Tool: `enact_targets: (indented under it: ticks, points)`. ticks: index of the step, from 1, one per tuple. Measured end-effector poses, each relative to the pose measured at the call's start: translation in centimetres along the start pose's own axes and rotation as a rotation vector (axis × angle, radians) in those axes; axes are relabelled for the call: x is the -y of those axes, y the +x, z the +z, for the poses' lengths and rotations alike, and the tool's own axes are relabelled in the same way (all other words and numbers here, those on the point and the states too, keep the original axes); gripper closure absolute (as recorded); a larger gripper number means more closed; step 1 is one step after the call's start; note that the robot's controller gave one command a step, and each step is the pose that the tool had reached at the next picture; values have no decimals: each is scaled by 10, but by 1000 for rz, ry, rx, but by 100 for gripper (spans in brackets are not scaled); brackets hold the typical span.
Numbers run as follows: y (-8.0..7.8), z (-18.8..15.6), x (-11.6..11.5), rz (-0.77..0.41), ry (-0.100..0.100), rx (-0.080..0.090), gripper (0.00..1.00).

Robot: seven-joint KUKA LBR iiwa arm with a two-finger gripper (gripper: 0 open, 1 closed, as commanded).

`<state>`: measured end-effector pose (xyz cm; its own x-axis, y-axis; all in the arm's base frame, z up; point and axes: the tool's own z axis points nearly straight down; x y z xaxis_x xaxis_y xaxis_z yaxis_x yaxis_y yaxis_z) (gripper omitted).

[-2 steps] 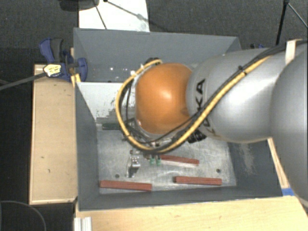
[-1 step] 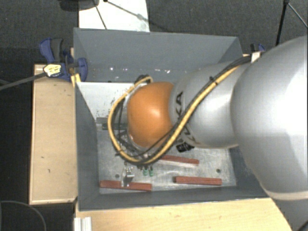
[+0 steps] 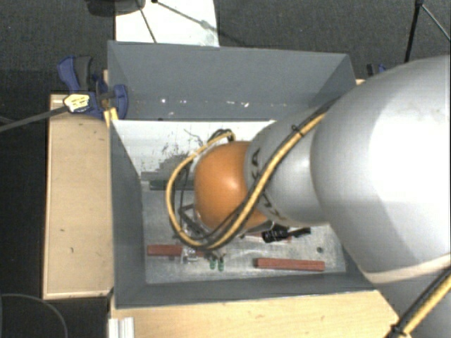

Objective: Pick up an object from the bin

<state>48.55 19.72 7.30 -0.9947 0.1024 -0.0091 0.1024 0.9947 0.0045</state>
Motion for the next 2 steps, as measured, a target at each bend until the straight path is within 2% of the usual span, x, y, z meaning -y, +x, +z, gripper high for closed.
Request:
enact_targets:
  ticks: [1, 2]
  points:
    - [0, 0, 0, 2, 0, 0, 100]
    - [5, -205, 26, 19, 6, -12, 100]
